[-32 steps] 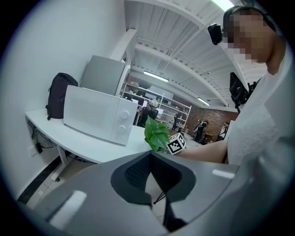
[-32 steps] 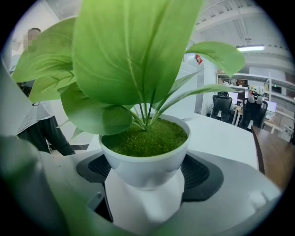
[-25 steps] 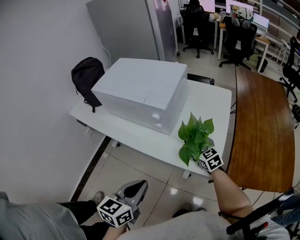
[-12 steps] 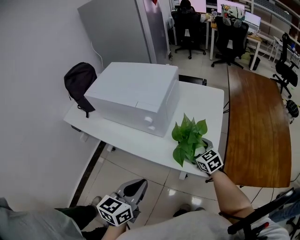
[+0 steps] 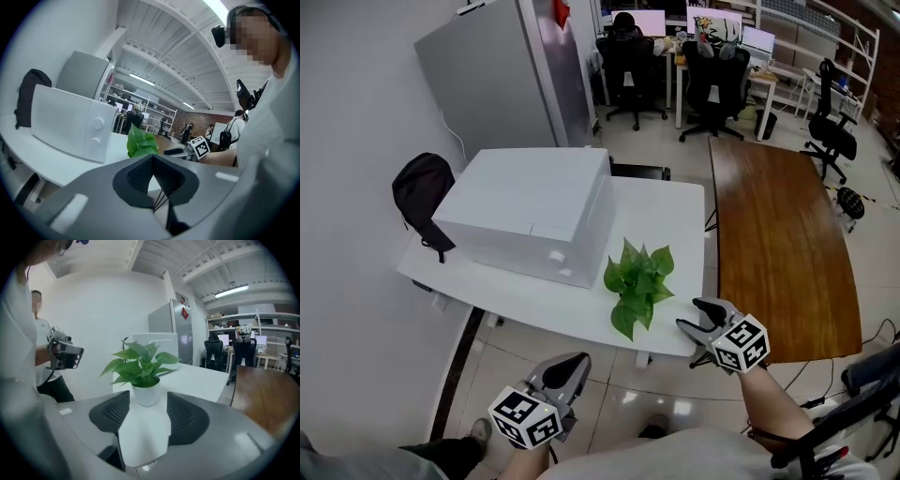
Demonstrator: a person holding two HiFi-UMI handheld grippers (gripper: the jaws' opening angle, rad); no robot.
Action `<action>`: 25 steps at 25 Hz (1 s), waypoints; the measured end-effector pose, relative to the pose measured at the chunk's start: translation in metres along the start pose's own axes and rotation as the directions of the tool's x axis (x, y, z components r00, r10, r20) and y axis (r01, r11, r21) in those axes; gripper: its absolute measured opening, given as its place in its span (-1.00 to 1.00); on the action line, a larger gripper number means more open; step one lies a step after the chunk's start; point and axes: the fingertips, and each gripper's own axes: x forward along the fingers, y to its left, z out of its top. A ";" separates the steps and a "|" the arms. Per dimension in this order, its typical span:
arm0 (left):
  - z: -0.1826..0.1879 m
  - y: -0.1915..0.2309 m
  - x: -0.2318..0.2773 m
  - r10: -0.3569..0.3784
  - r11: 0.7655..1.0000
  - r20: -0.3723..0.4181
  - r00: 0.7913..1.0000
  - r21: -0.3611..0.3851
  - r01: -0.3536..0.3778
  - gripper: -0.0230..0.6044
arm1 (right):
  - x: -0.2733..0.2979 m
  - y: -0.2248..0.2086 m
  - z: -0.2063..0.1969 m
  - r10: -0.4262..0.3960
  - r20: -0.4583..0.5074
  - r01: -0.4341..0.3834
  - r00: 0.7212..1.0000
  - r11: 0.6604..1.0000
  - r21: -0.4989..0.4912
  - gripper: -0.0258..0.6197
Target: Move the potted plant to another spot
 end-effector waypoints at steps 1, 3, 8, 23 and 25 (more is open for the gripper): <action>0.002 -0.004 0.005 -0.015 1.000 0.004 1.000 0.004 0.015 -0.94 | -0.013 0.002 0.009 -0.006 0.027 0.006 1.000 1.000 0.006 -0.22; 0.003 -0.012 0.015 -0.046 0.999 0.008 0.999 0.010 0.046 -0.94 | -0.039 0.005 0.024 -0.018 0.077 0.017 0.997 1.000 0.010 -0.41; 0.002 -0.043 0.035 -0.125 0.992 -0.005 0.992 0.025 0.125 -0.94 | -0.096 0.016 0.045 -0.043 0.165 0.037 0.985 0.998 0.041 -0.88; -0.023 -0.167 0.011 -0.188 0.980 0.008 0.982 0.060 0.188 -0.94 | -0.237 0.086 0.011 -0.043 0.221 0.018 0.974 0.993 0.114 -0.90; -0.032 -0.193 -0.002 -0.180 0.982 0.009 0.984 0.061 0.179 -0.94 | -0.260 0.098 0.004 -0.034 0.227 0.008 0.973 0.993 0.114 -0.90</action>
